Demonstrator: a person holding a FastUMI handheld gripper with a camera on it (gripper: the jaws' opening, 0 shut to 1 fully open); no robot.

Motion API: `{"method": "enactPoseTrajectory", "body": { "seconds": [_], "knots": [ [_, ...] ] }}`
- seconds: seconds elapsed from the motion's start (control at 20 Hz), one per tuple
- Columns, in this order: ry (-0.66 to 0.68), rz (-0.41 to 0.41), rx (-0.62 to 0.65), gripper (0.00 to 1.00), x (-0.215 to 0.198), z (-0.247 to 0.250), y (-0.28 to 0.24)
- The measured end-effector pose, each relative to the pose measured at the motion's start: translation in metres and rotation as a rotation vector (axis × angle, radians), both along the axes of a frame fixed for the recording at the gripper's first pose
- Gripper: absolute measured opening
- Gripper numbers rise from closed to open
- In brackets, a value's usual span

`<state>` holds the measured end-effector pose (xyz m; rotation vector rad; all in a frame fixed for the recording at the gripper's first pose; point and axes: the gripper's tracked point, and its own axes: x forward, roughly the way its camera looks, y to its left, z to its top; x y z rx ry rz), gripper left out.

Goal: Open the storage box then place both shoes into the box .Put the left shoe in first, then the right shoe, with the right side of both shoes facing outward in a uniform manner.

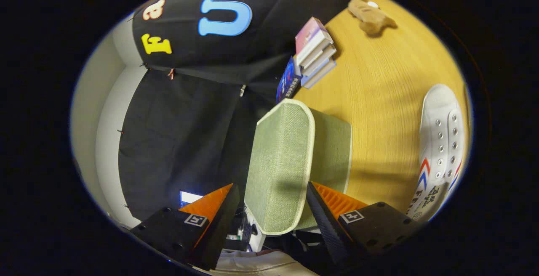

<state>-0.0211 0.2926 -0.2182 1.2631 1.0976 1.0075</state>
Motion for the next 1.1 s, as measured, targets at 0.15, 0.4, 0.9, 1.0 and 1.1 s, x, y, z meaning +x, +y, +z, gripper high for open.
{"method": "enactPoseTrajectory", "body": {
  "seconds": [0.15,0.4,0.9,1.0,1.1],
  "knots": [
    [0.077,0.061,0.067,0.98,-0.011,-0.017,0.02],
    [0.142,0.106,0.247,0.95,-0.014,-0.004,0.033],
    [0.066,0.06,0.243,0.05,-0.007,0.021,0.023],
    [0.028,0.045,0.238,0.05,-0.008,0.044,0.022],
    [-0.013,0.035,0.218,0.05,-0.01,0.063,0.027]
  ]
}}
